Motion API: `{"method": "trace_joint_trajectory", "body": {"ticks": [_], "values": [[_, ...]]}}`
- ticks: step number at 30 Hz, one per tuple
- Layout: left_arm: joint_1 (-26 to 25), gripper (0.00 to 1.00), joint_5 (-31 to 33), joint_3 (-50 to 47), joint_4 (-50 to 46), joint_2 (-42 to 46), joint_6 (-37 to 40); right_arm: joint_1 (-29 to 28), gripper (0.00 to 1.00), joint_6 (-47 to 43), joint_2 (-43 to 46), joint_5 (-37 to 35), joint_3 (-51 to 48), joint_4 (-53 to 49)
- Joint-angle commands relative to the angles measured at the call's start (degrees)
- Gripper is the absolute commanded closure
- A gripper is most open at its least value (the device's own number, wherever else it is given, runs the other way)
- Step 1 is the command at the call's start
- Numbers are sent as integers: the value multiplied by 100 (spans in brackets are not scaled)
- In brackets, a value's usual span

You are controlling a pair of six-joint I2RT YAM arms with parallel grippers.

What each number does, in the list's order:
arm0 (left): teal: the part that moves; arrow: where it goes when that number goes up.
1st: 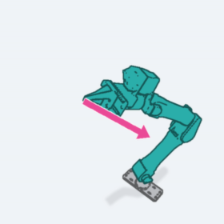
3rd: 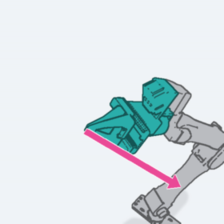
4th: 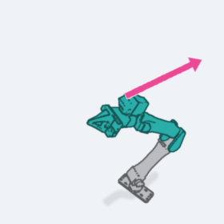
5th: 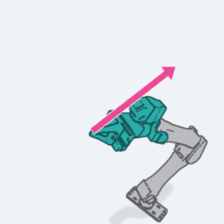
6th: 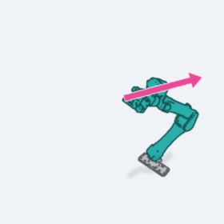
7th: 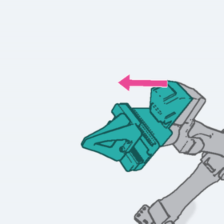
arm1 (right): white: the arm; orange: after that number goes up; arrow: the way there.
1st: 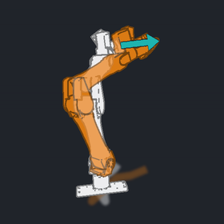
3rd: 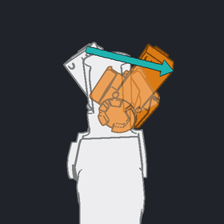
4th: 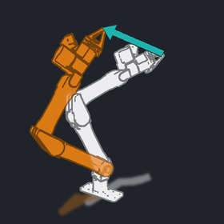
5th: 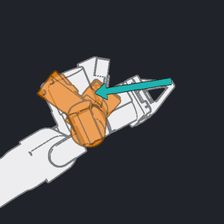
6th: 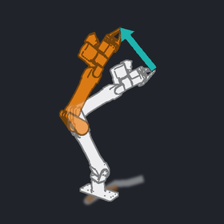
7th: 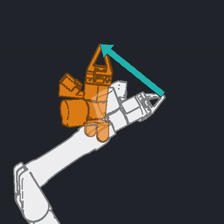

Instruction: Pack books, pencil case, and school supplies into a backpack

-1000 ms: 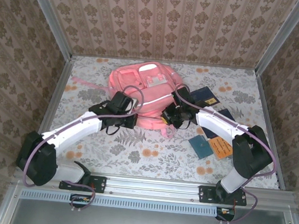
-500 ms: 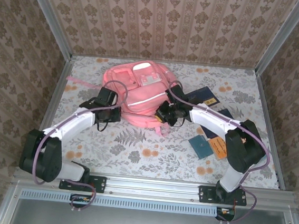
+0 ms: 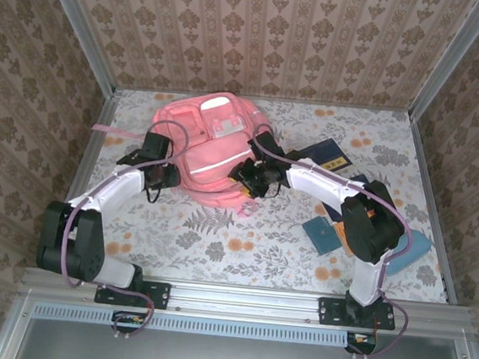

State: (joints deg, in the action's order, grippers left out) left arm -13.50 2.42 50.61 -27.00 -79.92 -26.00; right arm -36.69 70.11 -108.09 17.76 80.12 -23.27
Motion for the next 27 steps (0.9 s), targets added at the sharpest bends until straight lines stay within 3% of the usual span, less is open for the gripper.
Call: {"method": "trace_joint_trajectory", "body": {"ticks": [1, 5, 12, 15, 20, 24, 27], "values": [[64, 41, 232, 299, -569, 569, -65, 12, 29, -422, 265, -454, 190, -509], [94, 23, 114, 345, -850, 1117, -150, 179, 21, -932, 862, -1016, -53, -957], [110, 0, -456, 348, -966, 1908, -98, 1168, 12, -2236, 1955, -2089, -984, -1365], [102, 0, -807, 327, -989, 2043, -119, 1629, 0, -2964, 1800, -2028, -1050, -1310], [75, 0, -1255, 369, -1101, 2051, -262, 2064, 0, -3406, 827, -1396, -424, -982], [20, 0, -1521, 339, -1180, 1974, -394, 2157, 20, -3180, -153, -1371, 496, -1041], [-66, 0, -1547, 320, -1228, 1961, -497, 2166, 40, -2929, -816, -1380, 1098, -1061]]}}
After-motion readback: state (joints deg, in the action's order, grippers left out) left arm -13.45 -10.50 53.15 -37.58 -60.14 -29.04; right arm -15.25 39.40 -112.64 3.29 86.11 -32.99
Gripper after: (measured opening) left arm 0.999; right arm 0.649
